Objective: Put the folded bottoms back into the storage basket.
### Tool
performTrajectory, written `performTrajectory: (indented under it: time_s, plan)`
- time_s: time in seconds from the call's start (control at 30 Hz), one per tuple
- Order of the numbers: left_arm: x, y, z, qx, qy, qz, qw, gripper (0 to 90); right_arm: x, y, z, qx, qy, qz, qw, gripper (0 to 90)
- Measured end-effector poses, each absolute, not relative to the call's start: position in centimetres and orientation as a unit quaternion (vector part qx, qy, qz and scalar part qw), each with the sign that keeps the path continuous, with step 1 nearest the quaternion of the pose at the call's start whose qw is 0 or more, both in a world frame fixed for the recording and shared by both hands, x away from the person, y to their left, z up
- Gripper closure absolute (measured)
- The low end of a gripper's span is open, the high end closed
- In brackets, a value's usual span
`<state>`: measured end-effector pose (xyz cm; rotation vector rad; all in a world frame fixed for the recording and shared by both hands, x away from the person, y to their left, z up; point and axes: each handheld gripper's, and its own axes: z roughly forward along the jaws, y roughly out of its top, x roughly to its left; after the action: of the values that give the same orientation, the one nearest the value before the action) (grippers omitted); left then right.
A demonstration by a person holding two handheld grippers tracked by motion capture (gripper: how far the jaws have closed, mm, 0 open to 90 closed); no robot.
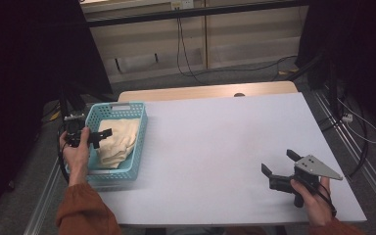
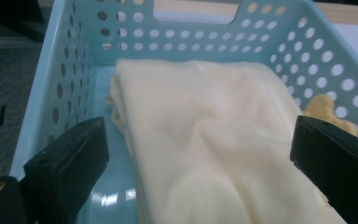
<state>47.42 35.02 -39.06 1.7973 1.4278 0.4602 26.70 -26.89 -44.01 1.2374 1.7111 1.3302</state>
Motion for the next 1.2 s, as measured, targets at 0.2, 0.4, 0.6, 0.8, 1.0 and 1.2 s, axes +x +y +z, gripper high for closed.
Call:
performTrajectory:
  time_s: [0.2,0.4,0.6,0.8,1.0,1.2]
  plan:
    - [46.6,34.8,-37.9,0.72,0.528,0.197,0.406,4.3,26.7,-26.9,-44.0,0.47,0.65,0.504,0.319,1.8]
    - [45.4,34.8,-36.5,0.705,0.519,0.196,0.441,4.2,26.7,-26.8,-43.9,0.471,0.65,0.504,0.319,1.7]
    - [44.2,34.5,-35.7,0.694,0.509,0.198,0.469,3.7,26.7,-26.8,-43.9,0.47,0.65,0.504,0.319,1.8]
    - [43.1,34.4,-35.1,0.696,0.49,0.222,0.475,3.5,26.8,-26.8,-43.9,0.473,0.648,0.503,0.321,1.7]
    - [41.8,34.3,-35.2,0.702,0.472,0.227,0.482,3.5,26.8,-26.7,-44.0,0.474,0.649,0.5,0.322,1.7]
    - [40.5,34.7,-34.9,0.7,0.464,0.228,0.493,3.5,26.7,-26.8,-43.9,0.474,0.648,0.502,0.323,1.7]
